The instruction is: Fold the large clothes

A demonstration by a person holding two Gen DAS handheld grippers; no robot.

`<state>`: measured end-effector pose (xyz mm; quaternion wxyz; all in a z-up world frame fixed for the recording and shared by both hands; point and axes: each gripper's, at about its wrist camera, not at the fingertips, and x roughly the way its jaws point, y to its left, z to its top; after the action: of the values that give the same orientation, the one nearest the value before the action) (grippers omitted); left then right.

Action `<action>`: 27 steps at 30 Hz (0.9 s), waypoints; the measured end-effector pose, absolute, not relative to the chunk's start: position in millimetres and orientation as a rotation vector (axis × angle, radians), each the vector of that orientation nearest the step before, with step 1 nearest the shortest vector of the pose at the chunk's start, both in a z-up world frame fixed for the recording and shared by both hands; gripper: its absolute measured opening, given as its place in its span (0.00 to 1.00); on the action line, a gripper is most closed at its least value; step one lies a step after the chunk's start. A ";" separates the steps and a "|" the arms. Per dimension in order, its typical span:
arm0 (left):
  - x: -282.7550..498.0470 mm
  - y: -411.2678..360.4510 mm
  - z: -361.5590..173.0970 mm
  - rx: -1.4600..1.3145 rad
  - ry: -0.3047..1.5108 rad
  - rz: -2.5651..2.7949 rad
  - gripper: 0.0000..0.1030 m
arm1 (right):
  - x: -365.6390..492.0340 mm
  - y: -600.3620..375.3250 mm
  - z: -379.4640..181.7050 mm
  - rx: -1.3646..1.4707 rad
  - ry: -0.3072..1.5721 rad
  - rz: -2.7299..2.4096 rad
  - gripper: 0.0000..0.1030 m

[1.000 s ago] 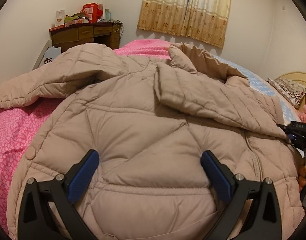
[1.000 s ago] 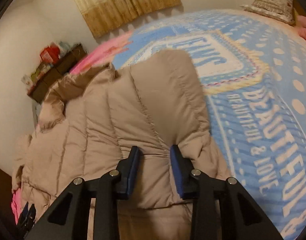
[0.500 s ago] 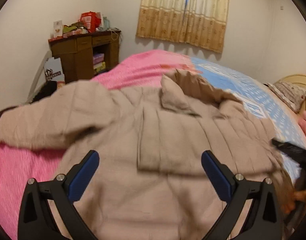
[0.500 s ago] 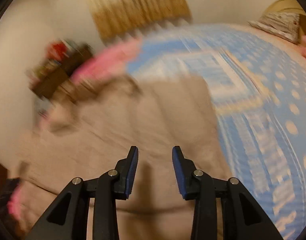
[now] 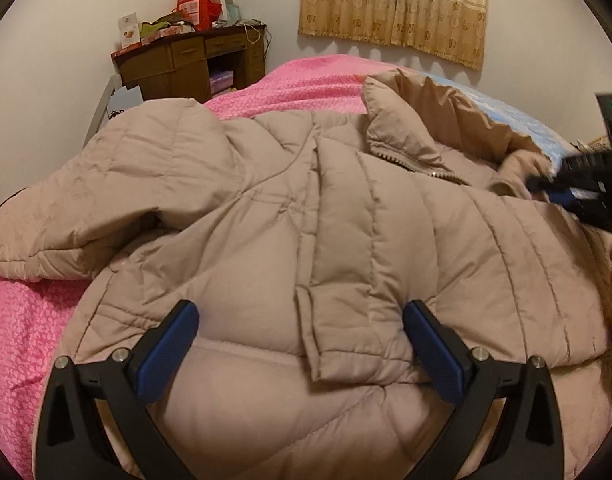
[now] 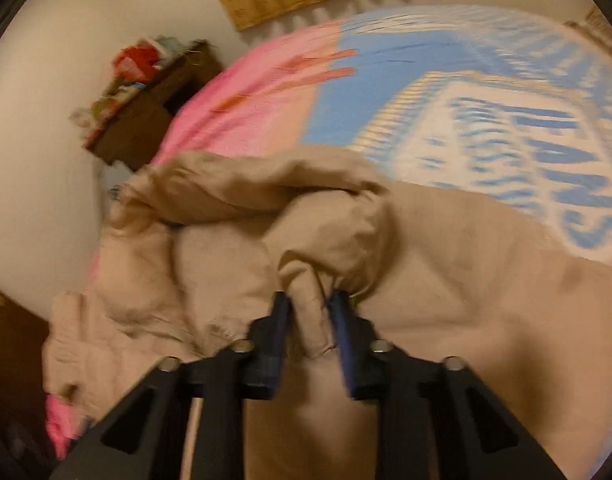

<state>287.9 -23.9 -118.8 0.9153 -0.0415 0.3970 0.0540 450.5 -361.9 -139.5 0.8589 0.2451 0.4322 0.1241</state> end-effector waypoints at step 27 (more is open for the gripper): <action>284.8 -19.7 -119.6 -0.114 0.804 0.082 1.00 | 266.4 -392.7 -174.7 0.418 0.768 0.139 0.54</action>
<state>284.8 -19.7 -119.6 0.9178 -0.0554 0.3910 0.0399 266.4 -392.7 -174.8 0.9036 0.2022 0.3717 0.0674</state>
